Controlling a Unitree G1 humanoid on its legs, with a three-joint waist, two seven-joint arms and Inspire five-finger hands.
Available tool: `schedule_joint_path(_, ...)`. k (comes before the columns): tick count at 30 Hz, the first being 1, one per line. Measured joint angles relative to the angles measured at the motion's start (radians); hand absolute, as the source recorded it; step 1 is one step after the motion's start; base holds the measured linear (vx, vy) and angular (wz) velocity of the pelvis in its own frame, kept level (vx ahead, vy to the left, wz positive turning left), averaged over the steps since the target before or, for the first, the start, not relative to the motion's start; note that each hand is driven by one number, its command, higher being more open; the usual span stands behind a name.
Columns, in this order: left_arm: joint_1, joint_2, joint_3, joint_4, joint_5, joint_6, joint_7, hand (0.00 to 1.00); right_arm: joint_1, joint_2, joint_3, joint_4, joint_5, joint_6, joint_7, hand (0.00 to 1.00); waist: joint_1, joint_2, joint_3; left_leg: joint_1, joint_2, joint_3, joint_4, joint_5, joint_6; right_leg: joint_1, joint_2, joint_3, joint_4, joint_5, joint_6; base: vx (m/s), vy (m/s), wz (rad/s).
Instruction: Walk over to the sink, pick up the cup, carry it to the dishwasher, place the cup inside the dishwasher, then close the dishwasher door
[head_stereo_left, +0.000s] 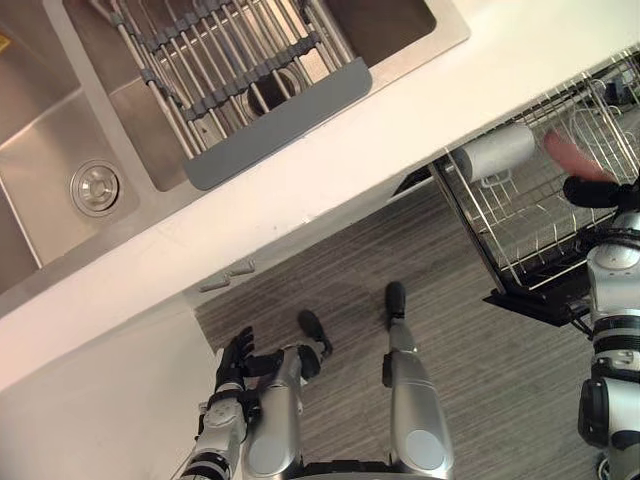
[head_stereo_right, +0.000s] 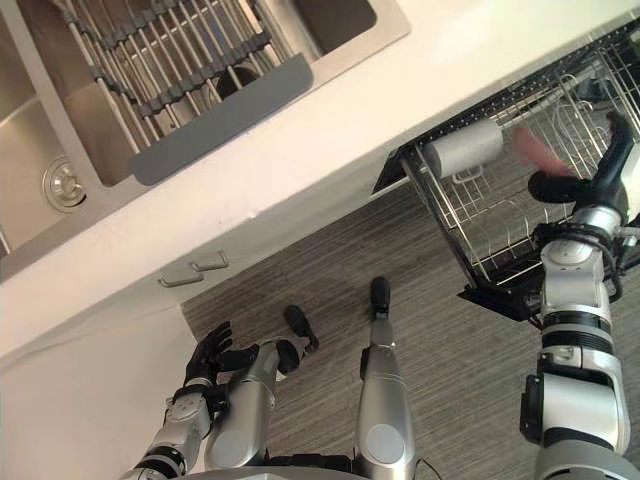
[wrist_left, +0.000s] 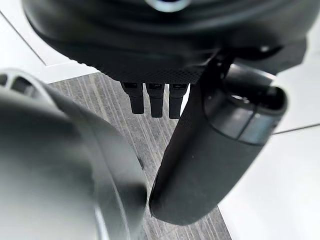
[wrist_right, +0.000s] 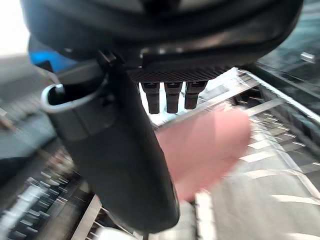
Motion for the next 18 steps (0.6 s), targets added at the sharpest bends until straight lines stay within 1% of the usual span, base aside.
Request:
schedule_joint_path(1,0.0,0.0,0.0,-0.004,0.0,0.0,0.0,0.9,0.013,0.008,-0.015,-0.019,0.008,-0.005,-0.002,0.9,0.0,-0.001,0.001,0.003,0.001,-0.001,0.002,-0.002,-0.001,0.006,0.001,0.0,-0.004,0.0,-0.001,-0.02,-0.074,-0.04)
schedule_joint_path(2,0.0,0.0,0.003,-0.012,0.0,0.0,-0.001,0.9,0.043,0.041,-0.059,-0.073,0.017,-0.007,-0.004,0.9,0.0,-0.004,0.003,0.013,0.004,-0.002,0.005,-0.005,-0.003,0.021,0.003,-0.001,-0.01,-0.002,-0.004,-0.02,-0.071,-0.01)
schedule_joint_path(5,0.001,0.0,0.019,-0.021,0.001,0.005,-0.005,0.9,0.161,0.158,-0.179,-0.237,0.131,-0.057,-0.015,0.9,0.0,-0.018,0.009,0.044,0.01,-0.003,0.006,-0.013,-0.009,0.058,0.008,-0.004,-0.024,-0.005,-0.007,0.0,-0.053,-0.02)
schedule_joint_path(6,0.002,0.0,0.027,-0.023,0.001,0.012,-0.009,0.9,0.215,0.193,-0.214,-0.286,0.183,-0.085,-0.024,0.9,-0.001,-0.022,0.009,0.055,0.012,-0.003,0.006,-0.017,-0.012,0.069,0.009,-0.005,-0.024,-0.007,-0.008,0.01,-0.046,-0.02)
schedule_joint_path(7,0.003,0.001,0.031,-0.023,0.002,0.014,-0.01,0.9,0.24,0.211,-0.229,-0.306,0.204,-0.097,-0.028,0.9,-0.003,-0.024,0.01,0.062,0.013,-0.003,0.006,-0.019,-0.012,0.075,0.01,-0.005,-0.024,-0.008,-0.009,0.01,-0.04,-0.04)
schedule_joint_path(8,0.008,0.001,0.044,-0.024,0.002,0.016,-0.014,0.9,0.284,0.245,-0.255,-0.332,0.235,-0.116,-0.033,0.9,-0.007,-0.033,0.008,0.074,0.013,0.0,0.003,-0.022,-0.014,0.085,0.01,-0.004,-0.024,-0.01,-0.007,0.02,-0.03,-0.03)
schedule_joint_path(9,0.011,0.002,0.052,-0.025,0.003,0.017,-0.017,0.9,0.306,0.26,-0.263,-0.343,0.246,-0.12,-0.034,0.9,-0.011,-0.038,0.008,0.082,0.014,0.0,0.002,-0.023,-0.015,0.091,0.01,-0.004,-0.024,-0.012,-0.006,0.03,-0.045,-0.04)
schedule_joint_path(10,0.015,0.007,0.061,-0.026,0.004,0.02,-0.027,0.9,0.343,0.288,-0.281,-0.35,0.254,-0.124,-0.032,0.9,-0.018,-0.048,0.008,0.094,0.014,0.001,-0.001,-0.024,-0.017,0.102,0.011,-0.004,-0.024,-0.014,-0.003,0.03,-0.039,-0.03)
schedule_joint_path(12,0.016,0.009,0.075,-0.028,0.005,0.025,-0.035,0.9,0.401,0.329,-0.312,-0.35,0.258,-0.123,-0.021,0.9,-0.02,-0.062,0.005,0.109,0.019,0.006,-0.007,-0.026,-0.019,0.11,0.013,-0.001,-0.022,-0.02,-0.005,0.03,-0.05,-0.06)
schedule_joint_path(14,0.016,0.009,0.075,-0.043,0.005,0.027,-0.04,0.9,0.444,0.362,-0.343,-0.35,0.279,-0.123,-0.013,0.9,-0.019,-0.065,0.004,0.112,0.022,0.008,-0.008,-0.027,-0.021,0.112,0.016,0.0,-0.02,-0.02,-0.007,0.02,-0.053,-0.05)
schedule_joint_path(15,0.016,0.009,0.075,-0.054,0.005,0.027,-0.044,0.9,0.462,0.398,-0.374,-0.35,0.299,-0.123,-0.013,0.9,-0.019,-0.066,0.003,0.116,0.026,0.011,-0.008,-0.028,-0.022,0.113,0.019,0.001,-0.017,-0.021,-0.005,0.01,-0.041,-0.03)
schedule_joint_path(16,0.016,0.009,0.075,-0.056,0.005,0.027,-0.044,0.9,0.465,0.405,-0.379,-0.35,0.304,-0.123,-0.013,0.9,-0.018,-0.066,0.003,0.118,0.026,0.011,-0.008,-0.028,-0.022,0.114,0.019,0.001,-0.016,-0.021,-0.005,0.0,-0.066,-0.06)
schedule_joint_path(17,0.016,0.008,0.075,-0.063,0.005,0.027,-0.044,0.9,0.487,0.44,-0.403,-0.348,0.34,-0.123,-0.013,0.9,-0.016,-0.066,0.003,0.125,0.032,0.013,-0.008,-0.03,-0.026,0.115,0.023,0.002,-0.004,-0.029,-0.002,0.0,-0.047,-0.04)
schedule_joint_path(18,0.016,0.007,0.075,-0.064,0.005,0.027,-0.044,0.9,0.495,0.453,-0.41,-0.344,0.36,-0.123,-0.013,0.9,-0.015,-0.066,0.003,0.129,0.035,0.013,-0.009,-0.031,-0.028,0.118,0.025,0.002,0.0,-0.033,-0.003,0.0,-0.071,-0.04)
